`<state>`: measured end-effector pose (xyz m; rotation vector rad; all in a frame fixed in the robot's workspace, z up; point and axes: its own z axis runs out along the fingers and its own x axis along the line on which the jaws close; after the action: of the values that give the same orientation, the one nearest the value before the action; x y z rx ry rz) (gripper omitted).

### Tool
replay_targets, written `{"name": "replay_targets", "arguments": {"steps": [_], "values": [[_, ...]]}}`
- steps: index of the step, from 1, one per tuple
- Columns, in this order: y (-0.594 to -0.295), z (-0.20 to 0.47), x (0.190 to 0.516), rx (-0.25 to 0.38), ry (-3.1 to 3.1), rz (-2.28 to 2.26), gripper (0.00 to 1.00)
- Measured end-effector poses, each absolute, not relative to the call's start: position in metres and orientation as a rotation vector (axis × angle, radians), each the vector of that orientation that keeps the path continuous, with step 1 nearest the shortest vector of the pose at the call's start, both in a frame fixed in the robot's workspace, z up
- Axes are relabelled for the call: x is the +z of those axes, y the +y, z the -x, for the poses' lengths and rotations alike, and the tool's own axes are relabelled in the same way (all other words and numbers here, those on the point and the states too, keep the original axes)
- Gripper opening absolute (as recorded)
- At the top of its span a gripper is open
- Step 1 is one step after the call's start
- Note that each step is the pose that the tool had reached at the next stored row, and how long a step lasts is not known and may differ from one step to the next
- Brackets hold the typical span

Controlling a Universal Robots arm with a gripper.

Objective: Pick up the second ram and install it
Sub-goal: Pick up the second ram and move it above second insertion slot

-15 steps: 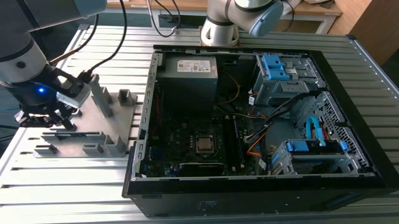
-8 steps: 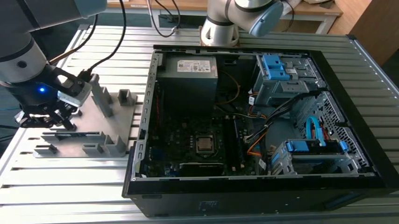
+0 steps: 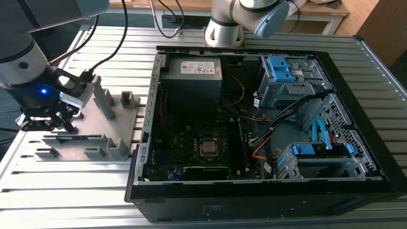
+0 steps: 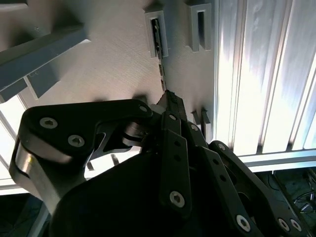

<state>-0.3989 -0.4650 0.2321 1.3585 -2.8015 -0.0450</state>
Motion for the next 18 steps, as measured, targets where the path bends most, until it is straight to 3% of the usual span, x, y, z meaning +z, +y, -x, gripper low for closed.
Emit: {"name": "replay_targets", "arguments": {"steps": [18], "values": [[-0.4650,0.3989,0.2321,-0.043,-2.728,-1.498,0.10]]}}
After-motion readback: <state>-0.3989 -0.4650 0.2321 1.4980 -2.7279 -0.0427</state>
